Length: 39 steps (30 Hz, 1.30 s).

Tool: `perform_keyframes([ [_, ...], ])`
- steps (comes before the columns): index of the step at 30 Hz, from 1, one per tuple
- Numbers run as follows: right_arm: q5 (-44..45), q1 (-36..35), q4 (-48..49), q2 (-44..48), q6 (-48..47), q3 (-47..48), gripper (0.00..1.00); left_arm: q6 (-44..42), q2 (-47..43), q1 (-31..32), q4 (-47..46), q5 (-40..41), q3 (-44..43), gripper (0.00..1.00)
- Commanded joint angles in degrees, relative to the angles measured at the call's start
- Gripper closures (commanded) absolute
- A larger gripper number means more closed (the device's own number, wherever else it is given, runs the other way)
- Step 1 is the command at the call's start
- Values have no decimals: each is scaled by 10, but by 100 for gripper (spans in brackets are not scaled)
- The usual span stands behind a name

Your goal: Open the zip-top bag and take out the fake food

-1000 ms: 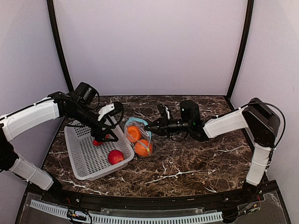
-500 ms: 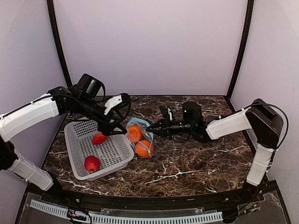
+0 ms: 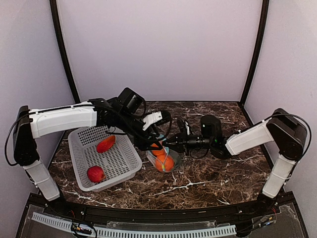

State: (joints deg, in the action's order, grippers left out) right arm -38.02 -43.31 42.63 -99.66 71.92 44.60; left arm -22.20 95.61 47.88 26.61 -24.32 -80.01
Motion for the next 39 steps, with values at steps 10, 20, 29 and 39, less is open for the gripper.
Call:
perform_keyframes([
  [10,13,27,33,26,4,-45,100,44,63,10,-65,-59,10,32],
  [20,13,31,48,21,10,-51,100,91,47,22,-139,-64,84,34],
  [29,15,31,48,19,10,-55,100,77,47,42,-121,-71,91,25],
  [39,33,33,30,27,2,-88,100,106,82,45,-139,-39,87,14],
])
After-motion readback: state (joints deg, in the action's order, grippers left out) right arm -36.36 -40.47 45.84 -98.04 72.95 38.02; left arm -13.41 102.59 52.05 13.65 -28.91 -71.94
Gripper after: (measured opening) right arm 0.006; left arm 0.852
